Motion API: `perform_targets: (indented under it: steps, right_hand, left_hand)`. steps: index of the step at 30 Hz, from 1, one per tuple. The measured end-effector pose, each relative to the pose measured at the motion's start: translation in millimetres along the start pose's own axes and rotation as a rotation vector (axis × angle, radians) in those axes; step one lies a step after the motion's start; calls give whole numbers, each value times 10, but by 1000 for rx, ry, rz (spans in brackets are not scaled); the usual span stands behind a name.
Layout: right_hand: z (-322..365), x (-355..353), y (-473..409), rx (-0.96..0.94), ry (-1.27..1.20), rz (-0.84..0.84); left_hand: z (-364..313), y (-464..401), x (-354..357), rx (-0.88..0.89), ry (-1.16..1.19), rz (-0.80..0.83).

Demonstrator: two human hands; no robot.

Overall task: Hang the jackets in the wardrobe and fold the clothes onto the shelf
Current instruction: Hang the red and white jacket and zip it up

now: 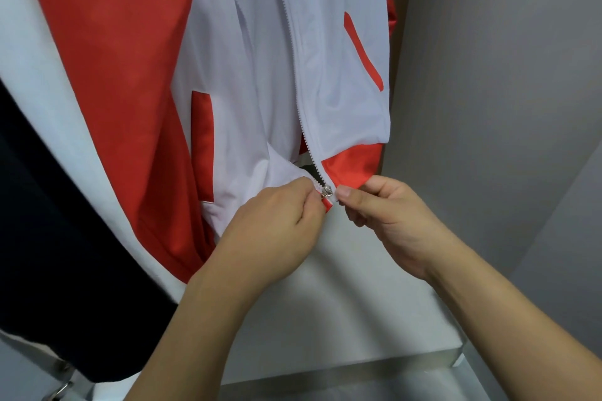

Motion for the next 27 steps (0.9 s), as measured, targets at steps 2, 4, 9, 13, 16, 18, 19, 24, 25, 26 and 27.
perform_targets:
  steps: [2,4,9,13,16,18,19,24,25,26,27]
  right_hand:
    - [-12,-33,-13,-20,59,-50]
    - [-14,-57,-25,-33,56,-71]
    - [22,-96,-21,-39,72,-80]
    - [69,-72,-7,-72,93,-80]
    - [52,-58,-20,-95,74,-90]
    - [16,-48,-37,-93,79,-86]
    - [5,-43,-38,-96,74,-81]
    - [-6,80,-2,-113,20,21]
    - [-11,76,-8,-115,16,19]
    - [-10,73,-10,-114,18,18]
    - [-9,60,-17,-116,18,9]
  left_hand:
    - [-28,12,-2,45,-150,-26]
    - [-41,18,-13,56,-186,-55]
    - [-114,38,-42,150,-249,-116]
    - [-111,19,-106,151,-186,-142]
    - [-85,5,-184,126,-131,-232]
    - [-64,5,-228,99,-37,-291]
    - [-55,5,-239,85,6,-303]
    - [-34,-16,-180,34,138,-224]
    - [-38,-14,-177,30,134,-226]
    - [-39,-11,-175,24,119,-234]
    - [-35,-8,-177,15,94,-247]
Point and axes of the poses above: each hand's wrist, its own y-axis away from the middle knuckle, its own x-axis out of the palm, z = x × y, the point moved 8 cm from there along -y, towards the middle knuckle, and after that the axes turned 8 degrees about -z, right-handed, at the moved point
